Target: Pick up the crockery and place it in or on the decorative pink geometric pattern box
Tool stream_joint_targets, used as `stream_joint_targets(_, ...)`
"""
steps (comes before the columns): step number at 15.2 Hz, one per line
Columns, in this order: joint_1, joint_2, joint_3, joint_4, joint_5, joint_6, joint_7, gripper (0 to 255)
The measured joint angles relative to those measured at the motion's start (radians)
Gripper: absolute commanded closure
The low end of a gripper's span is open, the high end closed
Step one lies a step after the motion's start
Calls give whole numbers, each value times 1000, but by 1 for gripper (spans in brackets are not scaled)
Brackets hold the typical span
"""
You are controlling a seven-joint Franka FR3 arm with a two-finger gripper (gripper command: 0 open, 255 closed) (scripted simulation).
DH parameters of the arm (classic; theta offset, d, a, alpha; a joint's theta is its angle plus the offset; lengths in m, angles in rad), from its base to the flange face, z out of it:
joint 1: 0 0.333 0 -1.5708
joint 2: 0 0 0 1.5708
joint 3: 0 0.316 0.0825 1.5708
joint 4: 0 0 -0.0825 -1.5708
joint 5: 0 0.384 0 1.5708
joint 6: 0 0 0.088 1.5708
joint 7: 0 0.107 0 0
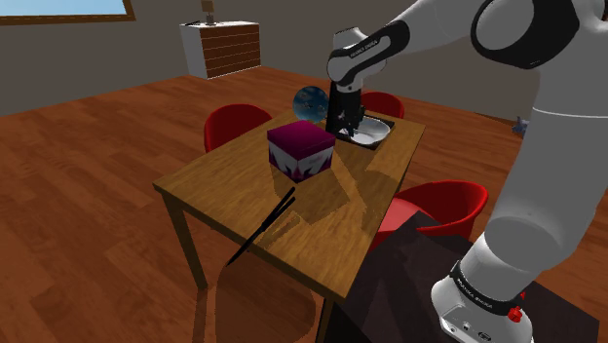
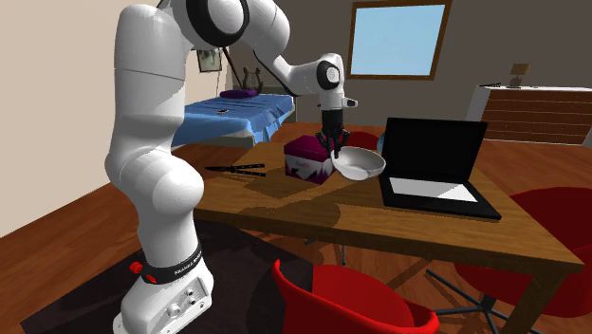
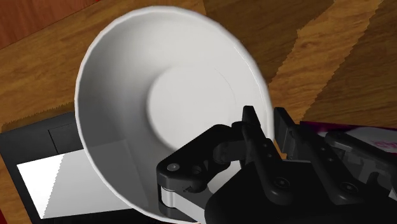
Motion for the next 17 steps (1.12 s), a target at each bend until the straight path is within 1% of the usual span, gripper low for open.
stream_joint_targets(17,6,-61,1,153,5,-212,-33,255)
